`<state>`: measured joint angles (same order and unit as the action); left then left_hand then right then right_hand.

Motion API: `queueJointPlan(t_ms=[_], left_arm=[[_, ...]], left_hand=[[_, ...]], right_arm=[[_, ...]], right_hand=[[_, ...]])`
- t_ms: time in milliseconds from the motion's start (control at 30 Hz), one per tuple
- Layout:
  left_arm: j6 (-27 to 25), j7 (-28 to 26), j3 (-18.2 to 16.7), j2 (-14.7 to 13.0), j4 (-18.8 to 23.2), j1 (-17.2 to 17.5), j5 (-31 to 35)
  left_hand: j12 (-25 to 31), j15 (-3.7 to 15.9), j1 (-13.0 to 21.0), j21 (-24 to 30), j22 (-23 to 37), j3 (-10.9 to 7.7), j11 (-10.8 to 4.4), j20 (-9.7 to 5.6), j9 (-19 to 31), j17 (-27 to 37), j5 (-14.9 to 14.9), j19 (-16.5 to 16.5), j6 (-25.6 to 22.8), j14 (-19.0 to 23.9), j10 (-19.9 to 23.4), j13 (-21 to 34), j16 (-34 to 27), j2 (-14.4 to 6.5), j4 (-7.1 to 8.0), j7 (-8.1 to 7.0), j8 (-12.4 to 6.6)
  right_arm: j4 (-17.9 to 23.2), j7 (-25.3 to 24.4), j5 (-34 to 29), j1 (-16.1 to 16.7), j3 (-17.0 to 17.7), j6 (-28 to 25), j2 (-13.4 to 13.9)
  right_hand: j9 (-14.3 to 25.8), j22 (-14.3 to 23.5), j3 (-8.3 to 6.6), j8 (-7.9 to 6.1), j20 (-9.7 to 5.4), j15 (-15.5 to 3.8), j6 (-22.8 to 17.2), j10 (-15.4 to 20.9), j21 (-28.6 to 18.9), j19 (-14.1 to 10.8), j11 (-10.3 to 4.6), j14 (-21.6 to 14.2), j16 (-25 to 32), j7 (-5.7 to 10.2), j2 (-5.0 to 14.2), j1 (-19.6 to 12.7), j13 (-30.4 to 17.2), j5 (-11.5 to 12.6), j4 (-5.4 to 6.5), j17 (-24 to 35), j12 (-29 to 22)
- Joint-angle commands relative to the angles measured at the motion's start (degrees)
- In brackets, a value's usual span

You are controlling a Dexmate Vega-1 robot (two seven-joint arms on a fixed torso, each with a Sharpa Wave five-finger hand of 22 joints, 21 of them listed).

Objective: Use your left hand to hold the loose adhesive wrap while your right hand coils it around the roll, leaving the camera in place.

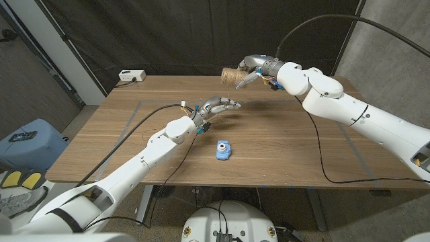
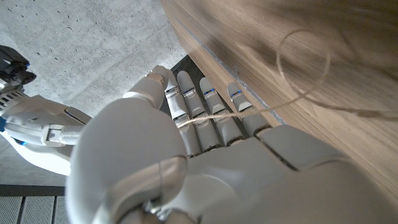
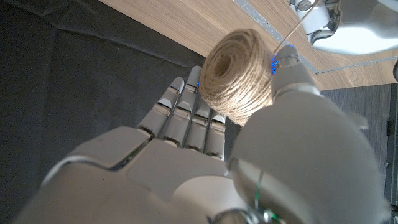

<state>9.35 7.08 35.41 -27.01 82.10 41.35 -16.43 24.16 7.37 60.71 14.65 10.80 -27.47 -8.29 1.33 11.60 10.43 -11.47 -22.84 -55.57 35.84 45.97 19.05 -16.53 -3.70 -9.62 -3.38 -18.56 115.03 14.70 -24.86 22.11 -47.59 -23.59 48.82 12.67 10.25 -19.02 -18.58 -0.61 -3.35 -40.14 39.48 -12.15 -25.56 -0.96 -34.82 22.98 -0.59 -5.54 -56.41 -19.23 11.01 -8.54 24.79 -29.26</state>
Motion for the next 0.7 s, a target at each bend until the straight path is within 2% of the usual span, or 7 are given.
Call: queueJointPlan(t_ms=[33,700], left_arm=[[-1.16,0.10,0.10,-1.33,3.13,1.34,-0.60],[-0.99,1.78,-0.99,-2.80,5.34,2.30,-2.56]], left_hand=[[-0.05,-0.02,0.62,0.50,0.17,0.37,-0.19,-0.05,0.14,0.16,-0.42,-0.70,-0.37,0.41,0.18,0.35,-0.27,-0.09,0.05,-0.24,-0.07],[-0.22,-0.32,0.70,0.48,0.19,0.79,-0.11,-0.01,0.22,0.22,-0.46,-0.69,-0.18,0.58,0.39,0.80,-0.07,-0.18,0.19,-0.08,0.09]], right_arm=[[-0.45,0.13,-0.15,-0.07,0.07,-0.03,0.33],[-2.88,0.76,-1.59,-1.81,-0.92,-0.97,-0.71]], right_hand=[[0.07,0.20,0.16,-0.24,0.12,-8.22,-6.45,7.86,-0.27,-0.08,-7.67,-0.07,0.42,6.25,5.80,-3.11,-0.11,0.17,-0.05,0.27,-0.03],[0.09,0.22,0.64,-0.17,0.29,-8.26,-6.73,7.96,-0.25,-0.06,-7.57,0.01,0.59,6.38,6.08,-3.02,-0.18,-0.01,0.05,0.78,0.00]])
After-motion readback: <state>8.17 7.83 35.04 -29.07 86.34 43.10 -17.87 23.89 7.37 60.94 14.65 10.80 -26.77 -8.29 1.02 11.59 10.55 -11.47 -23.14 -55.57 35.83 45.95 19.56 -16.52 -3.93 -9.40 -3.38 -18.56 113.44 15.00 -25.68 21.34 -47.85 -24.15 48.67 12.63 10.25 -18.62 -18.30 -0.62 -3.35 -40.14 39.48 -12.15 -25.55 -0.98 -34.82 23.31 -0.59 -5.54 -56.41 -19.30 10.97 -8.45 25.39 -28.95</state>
